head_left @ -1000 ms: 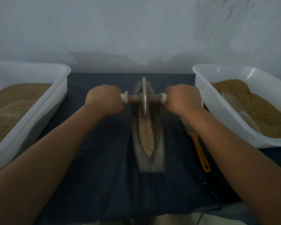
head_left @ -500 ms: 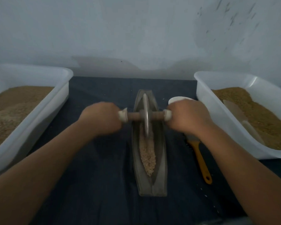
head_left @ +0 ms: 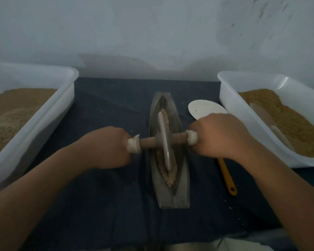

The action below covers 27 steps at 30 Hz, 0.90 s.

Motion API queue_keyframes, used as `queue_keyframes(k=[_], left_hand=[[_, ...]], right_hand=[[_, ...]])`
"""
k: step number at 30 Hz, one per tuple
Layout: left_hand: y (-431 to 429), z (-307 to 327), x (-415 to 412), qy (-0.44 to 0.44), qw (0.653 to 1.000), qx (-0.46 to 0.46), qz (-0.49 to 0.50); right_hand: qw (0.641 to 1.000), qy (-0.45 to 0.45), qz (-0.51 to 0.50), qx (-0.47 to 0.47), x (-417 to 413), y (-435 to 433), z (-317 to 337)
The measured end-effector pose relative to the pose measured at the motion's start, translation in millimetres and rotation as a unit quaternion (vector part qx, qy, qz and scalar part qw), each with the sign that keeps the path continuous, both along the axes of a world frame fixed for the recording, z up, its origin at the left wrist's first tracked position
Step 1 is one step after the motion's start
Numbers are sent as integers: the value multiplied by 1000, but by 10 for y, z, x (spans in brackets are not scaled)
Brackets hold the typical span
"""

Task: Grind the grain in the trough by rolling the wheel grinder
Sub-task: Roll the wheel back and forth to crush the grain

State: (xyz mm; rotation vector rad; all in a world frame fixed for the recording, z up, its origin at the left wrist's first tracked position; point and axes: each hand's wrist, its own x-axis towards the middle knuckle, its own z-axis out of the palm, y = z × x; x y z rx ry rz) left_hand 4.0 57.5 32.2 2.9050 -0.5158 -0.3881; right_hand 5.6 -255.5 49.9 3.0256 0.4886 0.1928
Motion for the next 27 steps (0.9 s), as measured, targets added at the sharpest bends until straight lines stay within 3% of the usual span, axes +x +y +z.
queue_keyframes(k=[3, 5, 9, 12, 16, 18, 22, 24, 27], left_hand=[[-153, 9, 436, -143, 988, 36, 49], [-280, 118, 765, -186, 977, 48, 94], [-326, 185, 926, -125, 988, 43, 79], [-169, 140, 495, -39, 999, 35, 2], [-64, 119, 71, -4, 999, 27, -27], [-101, 94, 157, -12, 999, 30, -17], [-255, 208, 736, -64, 996, 53, 25], [-341, 329, 923, -85, 994, 51, 52], [-394, 407, 906, -93, 993, 61, 38]], right_hand=[[999, -21, -46, -3, 415, 66, 81], [996, -49, -74, -14, 639, 159, 129], [996, -34, -86, -17, 648, 196, 215], [997, 23, -66, -15, 269, 127, 176], [993, 111, -30, -38, -148, -12, 109], [995, 84, -42, -13, -80, 2, 82], [993, -86, -79, 1, 398, 138, 1], [990, -104, -93, 6, 583, 176, 15], [992, -60, -114, 19, 622, 174, 2]])
